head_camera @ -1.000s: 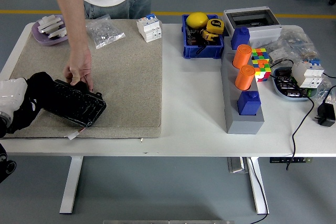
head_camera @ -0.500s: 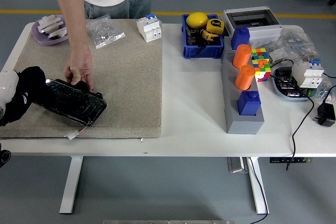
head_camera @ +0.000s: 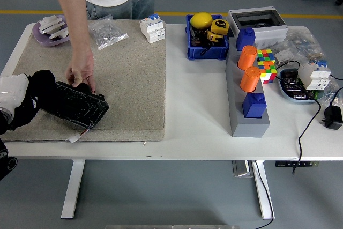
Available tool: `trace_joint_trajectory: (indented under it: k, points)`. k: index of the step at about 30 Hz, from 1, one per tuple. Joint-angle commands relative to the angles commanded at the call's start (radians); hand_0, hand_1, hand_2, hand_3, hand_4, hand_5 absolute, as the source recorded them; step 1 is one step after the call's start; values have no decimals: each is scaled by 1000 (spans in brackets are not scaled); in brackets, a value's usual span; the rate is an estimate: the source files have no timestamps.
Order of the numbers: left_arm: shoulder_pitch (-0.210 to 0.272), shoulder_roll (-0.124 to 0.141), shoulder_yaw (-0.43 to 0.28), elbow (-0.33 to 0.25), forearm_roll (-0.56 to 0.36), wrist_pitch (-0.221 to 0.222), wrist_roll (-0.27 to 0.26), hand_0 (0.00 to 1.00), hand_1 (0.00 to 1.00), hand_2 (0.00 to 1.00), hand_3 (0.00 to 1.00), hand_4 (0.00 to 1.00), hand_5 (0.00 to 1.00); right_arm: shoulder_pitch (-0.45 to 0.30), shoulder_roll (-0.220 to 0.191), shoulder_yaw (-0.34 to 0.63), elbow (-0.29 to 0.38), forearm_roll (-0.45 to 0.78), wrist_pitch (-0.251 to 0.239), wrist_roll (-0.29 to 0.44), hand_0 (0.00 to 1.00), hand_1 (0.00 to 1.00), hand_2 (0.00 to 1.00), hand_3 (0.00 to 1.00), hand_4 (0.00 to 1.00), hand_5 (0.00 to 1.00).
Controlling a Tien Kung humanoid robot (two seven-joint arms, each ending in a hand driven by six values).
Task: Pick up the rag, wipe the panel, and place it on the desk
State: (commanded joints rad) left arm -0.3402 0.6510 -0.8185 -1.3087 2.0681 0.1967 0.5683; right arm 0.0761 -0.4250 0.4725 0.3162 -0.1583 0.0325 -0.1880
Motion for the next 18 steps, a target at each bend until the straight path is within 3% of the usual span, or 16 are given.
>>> trace_joint_trajectory:
  k: [10, 18]
  points:
    - [17, 5, 49, -150, 21, -40, 46, 243, 210, 506, 540, 488, 2, -2, 0, 5, -1, -3, 0, 1, 812, 680, 702, 660, 990, 777]
    - [23, -7, 112, -262, 25, -66, 77, 243, 211, 508, 543, 501, 2, -4, -2, 7, -1, -2, 2, 1, 812, 680, 703, 660, 990, 777]
